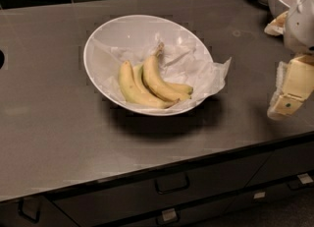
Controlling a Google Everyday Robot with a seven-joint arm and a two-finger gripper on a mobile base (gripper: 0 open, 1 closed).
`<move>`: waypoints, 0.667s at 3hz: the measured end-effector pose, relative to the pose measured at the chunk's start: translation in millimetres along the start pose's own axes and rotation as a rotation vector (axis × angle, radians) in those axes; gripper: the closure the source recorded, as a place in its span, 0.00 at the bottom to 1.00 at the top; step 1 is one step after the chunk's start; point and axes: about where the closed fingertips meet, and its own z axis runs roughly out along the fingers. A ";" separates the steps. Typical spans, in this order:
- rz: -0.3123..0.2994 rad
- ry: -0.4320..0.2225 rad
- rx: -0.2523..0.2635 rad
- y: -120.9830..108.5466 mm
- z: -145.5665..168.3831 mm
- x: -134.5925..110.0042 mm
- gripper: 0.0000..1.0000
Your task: Pick banana from white bowl
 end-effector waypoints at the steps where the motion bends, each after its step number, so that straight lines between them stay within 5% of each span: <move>1: -0.003 -0.010 0.007 -1.0 -0.3 -4.6 0.00; 2: -0.005 -0.057 0.002 -5.1 6.3 -19.8 0.00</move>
Offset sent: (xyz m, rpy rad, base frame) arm 0.0237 0.0365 -0.0088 0.1128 -0.0074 0.0382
